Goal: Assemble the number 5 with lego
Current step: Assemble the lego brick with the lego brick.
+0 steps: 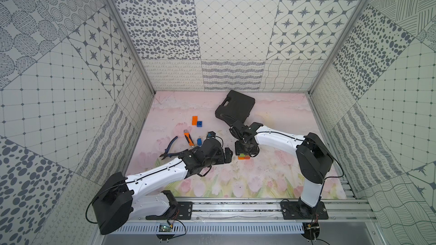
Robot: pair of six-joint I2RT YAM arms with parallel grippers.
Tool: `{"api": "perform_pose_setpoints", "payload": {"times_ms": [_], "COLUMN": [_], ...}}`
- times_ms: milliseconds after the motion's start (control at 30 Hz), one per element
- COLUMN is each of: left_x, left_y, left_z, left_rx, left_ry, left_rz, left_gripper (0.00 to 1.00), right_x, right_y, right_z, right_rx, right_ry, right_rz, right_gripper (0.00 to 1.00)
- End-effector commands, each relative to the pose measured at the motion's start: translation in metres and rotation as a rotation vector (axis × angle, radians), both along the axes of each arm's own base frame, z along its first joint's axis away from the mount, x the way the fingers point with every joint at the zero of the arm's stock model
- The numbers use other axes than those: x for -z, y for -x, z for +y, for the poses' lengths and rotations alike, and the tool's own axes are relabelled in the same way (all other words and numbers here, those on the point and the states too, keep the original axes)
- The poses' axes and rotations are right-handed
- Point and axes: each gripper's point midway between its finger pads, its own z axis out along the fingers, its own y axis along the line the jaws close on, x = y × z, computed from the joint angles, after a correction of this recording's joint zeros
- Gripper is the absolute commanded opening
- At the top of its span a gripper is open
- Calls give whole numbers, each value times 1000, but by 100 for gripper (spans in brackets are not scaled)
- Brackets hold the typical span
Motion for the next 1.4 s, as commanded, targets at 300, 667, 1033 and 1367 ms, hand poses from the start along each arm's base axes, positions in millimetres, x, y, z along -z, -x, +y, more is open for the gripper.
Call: {"api": "perform_pose_setpoints", "payload": {"times_ms": [300,667,1033,1367], "left_x": [-7,-9,-14,-16], "left_y": [-7,-11,-17,-22], "left_z": [0,5,12,20], "left_rx": [-9,-31,-53,-93], "left_ry": [2,-15,-49,-39], "left_rz": [-39,-59,-87,-106], "left_gripper": [100,100,100,100], "right_x": [15,19,18,7], "right_y": [2,3,2,-1], "right_z": [-4,-4,-3,-5], "right_rx": [0,-7,-6,-5], "right_ry": [29,24,20,22], "right_rz": [16,22,26,6], "right_gripper": [66,66,66,66]}}
